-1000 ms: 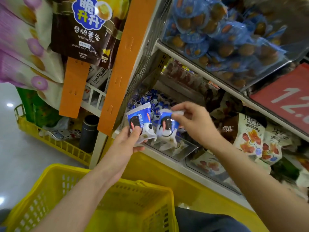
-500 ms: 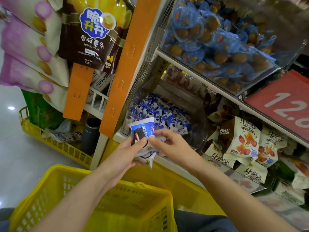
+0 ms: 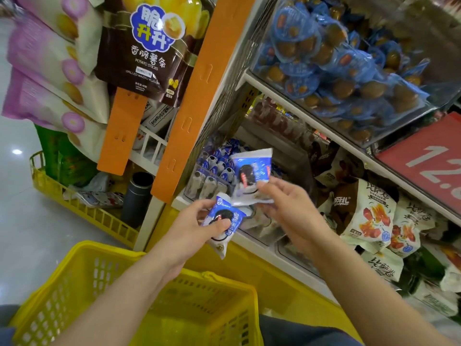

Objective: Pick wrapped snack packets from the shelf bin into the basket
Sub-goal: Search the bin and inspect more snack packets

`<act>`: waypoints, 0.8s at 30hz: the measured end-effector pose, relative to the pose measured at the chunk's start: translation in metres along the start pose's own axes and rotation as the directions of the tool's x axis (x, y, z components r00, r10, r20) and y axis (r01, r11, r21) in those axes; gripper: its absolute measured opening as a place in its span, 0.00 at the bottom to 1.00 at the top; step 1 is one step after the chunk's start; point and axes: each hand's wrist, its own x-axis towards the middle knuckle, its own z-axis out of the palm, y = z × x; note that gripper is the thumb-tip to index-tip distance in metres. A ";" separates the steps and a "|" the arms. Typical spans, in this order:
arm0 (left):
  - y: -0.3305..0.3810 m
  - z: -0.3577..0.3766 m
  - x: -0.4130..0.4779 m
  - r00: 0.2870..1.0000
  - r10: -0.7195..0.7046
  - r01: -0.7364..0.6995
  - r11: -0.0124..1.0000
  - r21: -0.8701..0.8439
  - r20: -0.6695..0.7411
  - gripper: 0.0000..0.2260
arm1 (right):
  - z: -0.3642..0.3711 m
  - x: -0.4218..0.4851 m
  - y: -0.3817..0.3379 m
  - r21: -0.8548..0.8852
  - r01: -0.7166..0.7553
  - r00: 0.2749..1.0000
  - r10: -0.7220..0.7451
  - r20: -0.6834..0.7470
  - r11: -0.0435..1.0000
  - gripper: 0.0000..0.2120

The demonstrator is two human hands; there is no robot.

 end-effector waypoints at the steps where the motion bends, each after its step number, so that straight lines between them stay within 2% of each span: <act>1: -0.001 -0.001 0.001 0.999 -0.002 0.001 1.000 -0.027 -0.034 0.13 | -0.008 0.006 -0.004 0.021 0.019 0.998 -0.018 -0.066 1.000 0.05; 3: -0.001 -0.004 0.003 0.996 0.004 -0.011 0.997 -0.070 -0.093 0.12 | -0.029 0.024 -0.007 -0.122 0.062 0.963 -0.091 -0.254 0.991 0.09; 5: 0.000 -0.006 0.005 0.989 0.022 -0.031 0.998 -0.059 -0.148 0.13 | -0.047 0.044 -0.004 -0.404 0.014 0.899 -0.188 -0.395 0.914 0.16; 7: 0.001 -0.006 0.005 0.983 0.036 -0.041 0.999 -0.022 -0.180 0.14 | -0.055 0.060 0.002 -0.623 -0.074 0.874 -0.250 -0.416 0.779 0.18; 10: 0.003 -0.006 0.006 0.981 0.032 -0.038 0.999 -0.027 -0.191 0.13 | -0.055 0.077 0.014 -0.820 -0.130 0.907 -0.267 -0.326 0.558 0.15; 14: 0.005 -0.005 0.007 0.979 0.040 -0.049 0.998 -0.041 -0.201 0.14 | -0.051 0.090 0.019 -0.887 -0.253 0.953 -0.058 -0.297 0.385 0.10; 19: 0.006 -0.004 0.008 0.977 0.055 -0.068 0.996 -0.053 -0.206 0.14 | -0.050 0.096 0.017 -0.927 -0.315 0.949 0.080 -0.305 0.202 0.09; 22: 0.007 -0.004 0.009 0.975 0.066 -0.080 0.995 -0.061 -0.212 0.14 | -0.047 0.099 0.019 -0.927 -0.327 0.942 0.139 -0.305 0.182 0.10; 24: 0.007 -0.003 0.009 0.974 0.066 -0.081 0.995 -0.064 -0.216 0.15 | -0.047 0.102 0.024 -0.910 -0.334 0.942 0.127 -0.311 0.245 0.11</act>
